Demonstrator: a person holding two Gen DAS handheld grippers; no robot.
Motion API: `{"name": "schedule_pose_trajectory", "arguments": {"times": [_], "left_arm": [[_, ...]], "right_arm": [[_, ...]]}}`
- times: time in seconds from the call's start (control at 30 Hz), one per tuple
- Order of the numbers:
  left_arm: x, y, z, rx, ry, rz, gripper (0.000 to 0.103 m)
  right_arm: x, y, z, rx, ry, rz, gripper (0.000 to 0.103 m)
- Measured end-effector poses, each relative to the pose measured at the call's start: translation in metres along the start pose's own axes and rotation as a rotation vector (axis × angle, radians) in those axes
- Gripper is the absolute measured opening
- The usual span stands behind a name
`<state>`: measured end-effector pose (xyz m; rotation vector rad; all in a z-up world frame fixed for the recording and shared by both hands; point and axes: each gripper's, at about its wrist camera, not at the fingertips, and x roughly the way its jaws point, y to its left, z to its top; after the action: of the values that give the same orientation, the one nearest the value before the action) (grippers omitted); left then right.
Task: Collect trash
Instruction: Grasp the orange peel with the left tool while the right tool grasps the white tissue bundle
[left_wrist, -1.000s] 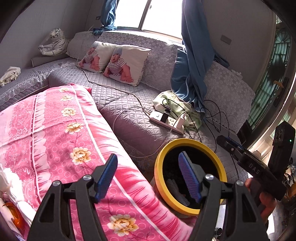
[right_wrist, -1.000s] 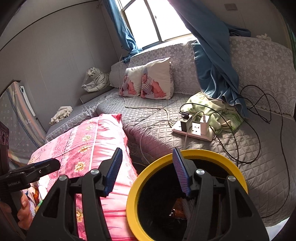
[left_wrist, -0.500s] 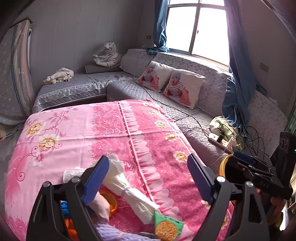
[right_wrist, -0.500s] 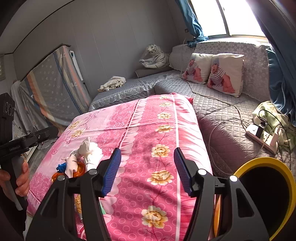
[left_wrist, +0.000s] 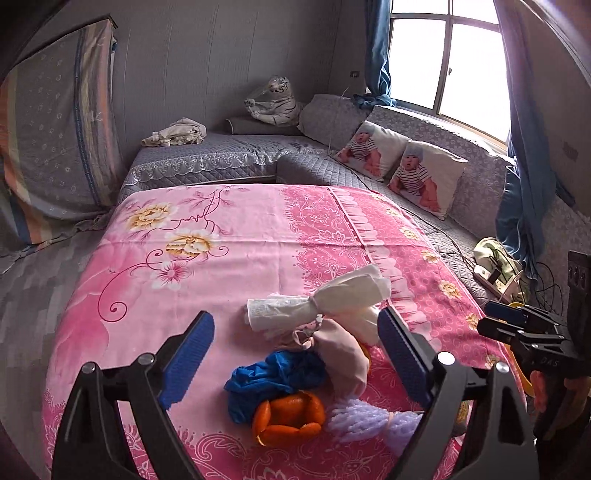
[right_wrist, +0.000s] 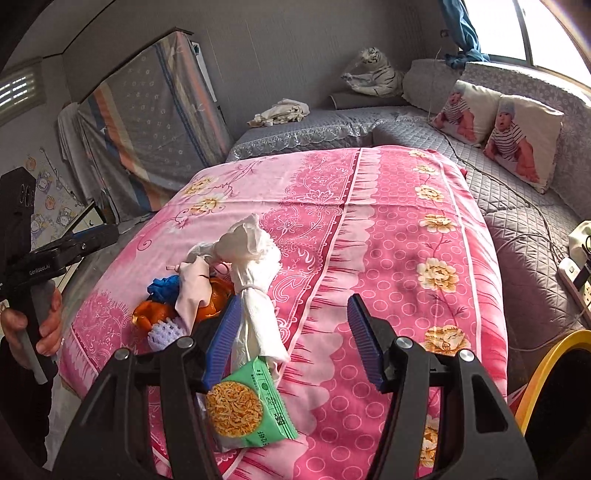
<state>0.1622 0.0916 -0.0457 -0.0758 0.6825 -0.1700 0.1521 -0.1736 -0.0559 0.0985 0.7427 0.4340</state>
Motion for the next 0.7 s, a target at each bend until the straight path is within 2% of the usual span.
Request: {"name": "schedule_pose_trajectory", "arguments": {"times": [0.27, 0.7], "left_arm": [[-0.006, 0.031, -0.039, -0.034, 0.048, 0.007, 0.086], [0.008, 0.046, -0.080, -0.067, 0.133, -0.031, 0.086]], "right_arm": [[0.025, 0.020, -0.002, -0.039, 0.061, 0.025, 0.056], [0.060, 0.040, -0.006, -0.091, 0.145, 0.031, 0.056]]}}
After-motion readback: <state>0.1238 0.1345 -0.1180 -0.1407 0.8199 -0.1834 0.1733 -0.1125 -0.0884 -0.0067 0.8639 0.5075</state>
